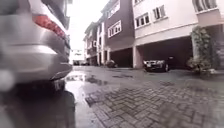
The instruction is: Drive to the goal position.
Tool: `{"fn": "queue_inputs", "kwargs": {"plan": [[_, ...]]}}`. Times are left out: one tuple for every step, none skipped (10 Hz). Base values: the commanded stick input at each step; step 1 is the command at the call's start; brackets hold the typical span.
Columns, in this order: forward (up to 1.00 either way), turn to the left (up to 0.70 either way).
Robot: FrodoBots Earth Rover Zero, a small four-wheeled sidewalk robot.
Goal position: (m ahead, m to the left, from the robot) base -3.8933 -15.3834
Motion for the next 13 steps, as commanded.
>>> {"fn": "queue_inputs", "kwargs": {"plan": [[0.0, -0.7], [0.0, -0.7], [0.0, -0.7], [0.0, -0.7], [0.0, -0.7], [0.0, -0.7], [0.0, -0.7], [0.0, -0.7], [0.0, -0.7], [0.0, -0.7], [0.0, -0.7], [0.0, -0.7], [0.0, -0.7]]}}
